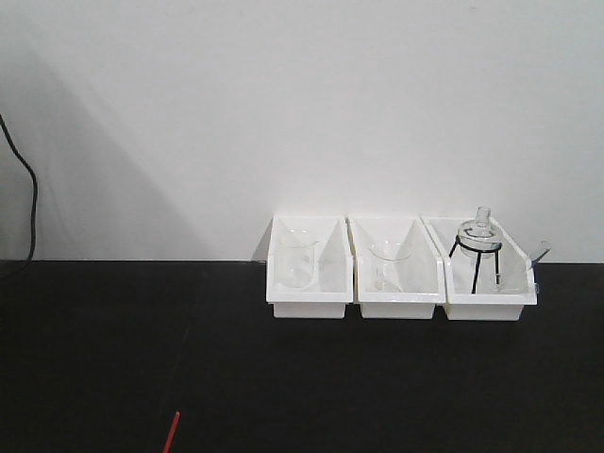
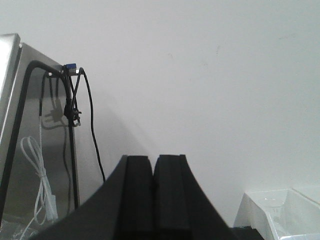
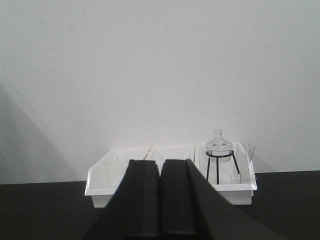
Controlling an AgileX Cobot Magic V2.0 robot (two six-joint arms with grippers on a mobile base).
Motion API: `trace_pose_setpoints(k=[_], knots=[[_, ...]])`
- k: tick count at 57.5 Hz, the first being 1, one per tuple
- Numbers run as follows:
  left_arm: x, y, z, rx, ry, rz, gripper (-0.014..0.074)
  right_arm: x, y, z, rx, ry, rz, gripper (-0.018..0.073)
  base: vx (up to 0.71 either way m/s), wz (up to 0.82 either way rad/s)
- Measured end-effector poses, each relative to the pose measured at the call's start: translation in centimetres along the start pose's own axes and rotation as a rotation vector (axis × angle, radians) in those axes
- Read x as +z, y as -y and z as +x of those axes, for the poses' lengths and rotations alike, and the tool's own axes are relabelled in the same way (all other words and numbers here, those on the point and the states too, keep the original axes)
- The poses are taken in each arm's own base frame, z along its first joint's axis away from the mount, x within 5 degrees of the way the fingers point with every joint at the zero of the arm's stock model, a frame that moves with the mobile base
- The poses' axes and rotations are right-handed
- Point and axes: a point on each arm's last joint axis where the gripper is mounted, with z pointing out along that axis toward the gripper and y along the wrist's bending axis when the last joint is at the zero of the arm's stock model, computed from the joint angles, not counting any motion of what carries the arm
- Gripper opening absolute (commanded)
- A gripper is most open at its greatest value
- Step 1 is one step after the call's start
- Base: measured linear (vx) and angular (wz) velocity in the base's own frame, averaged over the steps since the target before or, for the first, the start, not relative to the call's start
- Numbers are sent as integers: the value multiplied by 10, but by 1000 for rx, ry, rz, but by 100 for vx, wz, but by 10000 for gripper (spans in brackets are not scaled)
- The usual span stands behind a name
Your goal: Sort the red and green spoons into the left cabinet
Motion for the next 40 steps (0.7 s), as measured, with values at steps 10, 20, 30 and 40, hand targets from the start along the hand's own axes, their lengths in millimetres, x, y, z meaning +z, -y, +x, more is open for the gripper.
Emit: trace_pose_setpoints(k=[10, 20, 30, 40], knots=[[55, -1, -34, -6, -122, 11, -1, 31, -3, -34, -82, -157, 23, -3, 0, 0], [105, 1, -25, -18, -306, 23, -1, 65, -3, -36, -167, -282, 21, -3, 0, 0], [125, 3, 0, -118, -465, 24, 4, 85, -2, -22, -171, -381, 19, 5, 0, 0], [130, 5, 14, -70, -554, 47, 50, 90, -2, -17, -165, -417, 20, 61, 0, 0]])
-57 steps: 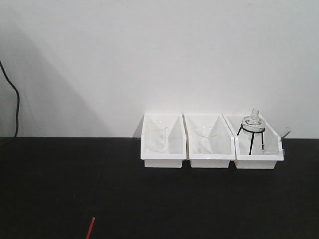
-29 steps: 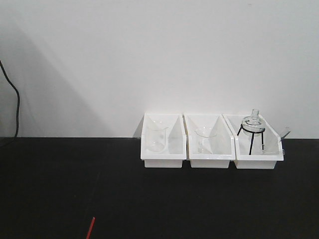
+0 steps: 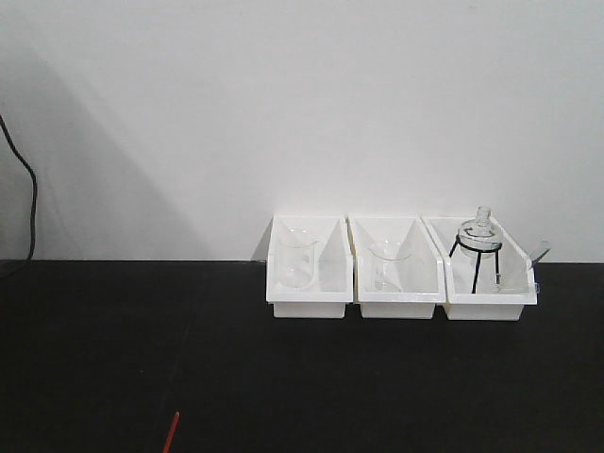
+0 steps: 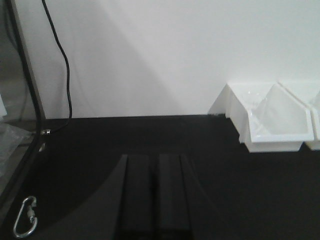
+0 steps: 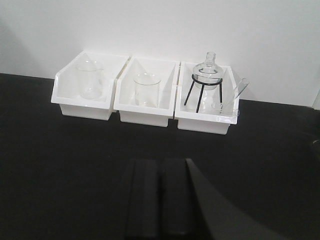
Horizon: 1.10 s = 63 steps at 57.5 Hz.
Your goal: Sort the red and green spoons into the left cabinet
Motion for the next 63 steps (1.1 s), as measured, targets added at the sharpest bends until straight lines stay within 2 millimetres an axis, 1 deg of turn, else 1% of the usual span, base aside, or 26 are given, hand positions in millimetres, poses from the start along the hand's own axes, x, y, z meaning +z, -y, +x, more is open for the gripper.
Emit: trace_pose_setpoints(k=[6, 9, 14, 15, 24, 26, 29, 34, 38, 44, 49, 55, 63], knots=[[3, 0, 3, 45, -29, 3, 118, 0, 0, 0, 0, -2, 0, 136, 0, 0], [3, 0, 4, 54, -41, 5, 162, 0, 0, 0, 0, -2, 0, 193, 0, 0], [3, 0, 5, 59, -48, 6, 242, 0, 0, 0, 3, -2, -1, 323, 0, 0], [3, 0, 5, 61, -48, 6, 258, 0, 0, 0, 4, -2, -1, 362, 0, 0], [3, 0, 5, 62, -51, 7, 424, 0, 0, 0, 9, -3, -3, 615, 0, 0], [3, 0, 5, 62, -54, 7, 444, 0, 0, 1, 11, -9, -4, 656, 0, 0], [3, 0, 6, 62, -58, 8, 471, 0, -1, 2, 16, -22, -6, 690, 0, 0], [3, 1, 7, 57, -70, 12, 491, 2, -1, 8, 15, -96, -10, 699, 0, 0], [3, 1, 8, 39, -82, 18, 493, 6, -2, 17, -8, -197, -17, 688, 0, 0], [3, 2, 9, 10, -95, 29, 493, 17, -4, 35, -61, -398, -54, 654, 0, 0], [3, 3, 9, -7, -94, 34, 493, 29, -9, 46, -88, -526, -110, 617, 0, 0], [3, 3, 9, -12, -95, 35, 493, 43, -16, 55, -82, -600, -188, 581, 0, 0], [3, 3, 10, -14, -104, 38, 493, 63, -21, 61, -109, -615, -252, 556, 0, 0]])
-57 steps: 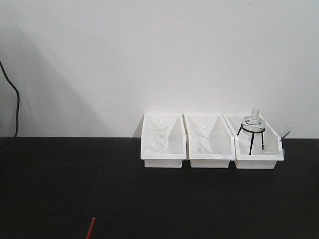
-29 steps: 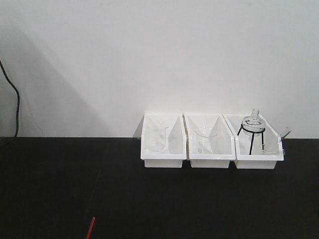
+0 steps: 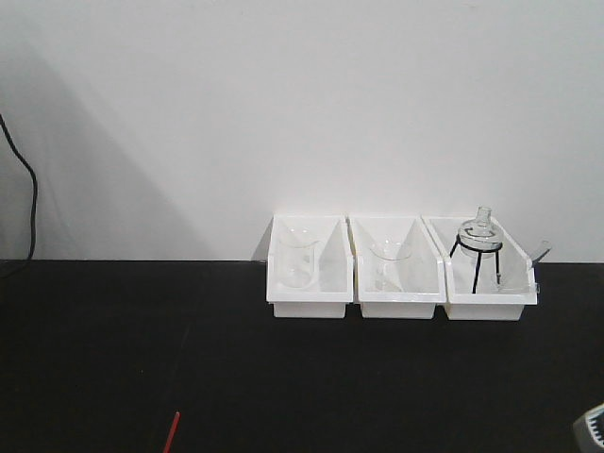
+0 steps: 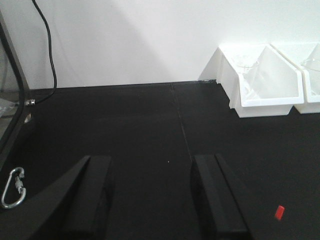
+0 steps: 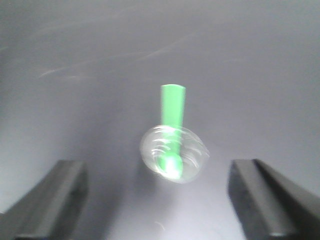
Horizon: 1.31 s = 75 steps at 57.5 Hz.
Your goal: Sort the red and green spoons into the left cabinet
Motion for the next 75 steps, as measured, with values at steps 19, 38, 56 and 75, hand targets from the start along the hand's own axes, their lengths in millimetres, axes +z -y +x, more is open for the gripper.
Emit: trace_pose_setpoints(k=[19, 38, 56, 75], knots=[[0, 0, 2, 0, -18, 4, 493, 49, 9, -8, 11, -47, -12, 551, 0, 0], [0, 1, 2, 0, -26, 6, 493, 85, 15, -5, 53, -99, -1, 551, 0, 0], [0, 1, 2, 0, -26, 6, 493, 106, 20, -2, 70, -117, 18, 520, 0, 0], [0, 1, 2, 0, -26, 6, 493, 111, 22, -3, 75, -97, 36, 282, 0, 0]])
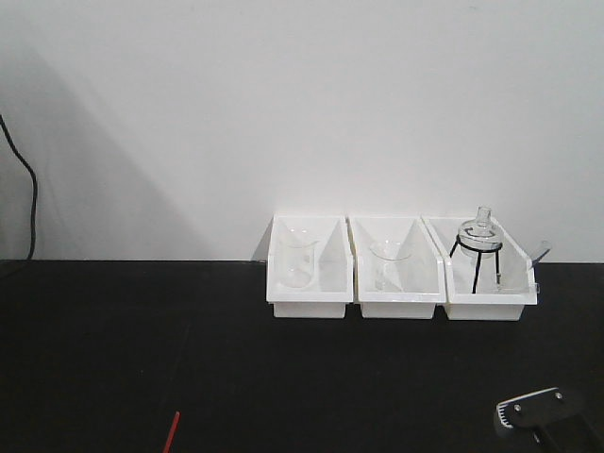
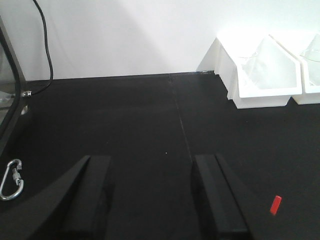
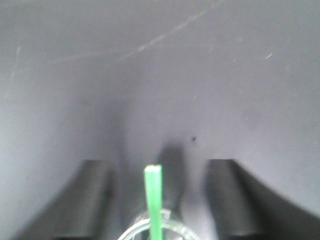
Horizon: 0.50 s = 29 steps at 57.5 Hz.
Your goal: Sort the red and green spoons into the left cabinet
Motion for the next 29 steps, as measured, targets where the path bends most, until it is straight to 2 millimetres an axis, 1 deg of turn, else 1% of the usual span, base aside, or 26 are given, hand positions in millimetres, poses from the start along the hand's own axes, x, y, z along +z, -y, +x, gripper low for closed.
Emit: trace_pose_setpoints(k=[9, 16, 29], knots=[[0, 0, 0, 0, 0, 0, 493, 0, 0, 0, 2, 2, 0, 102, 0, 0], [0, 0, 0, 0, 0, 0, 493, 0, 0, -1, 2, 3, 0, -10, 0, 0], [0, 0, 0, 0, 0, 0, 493, 0, 0, -1, 3, 5, 1, -8, 0, 0]])
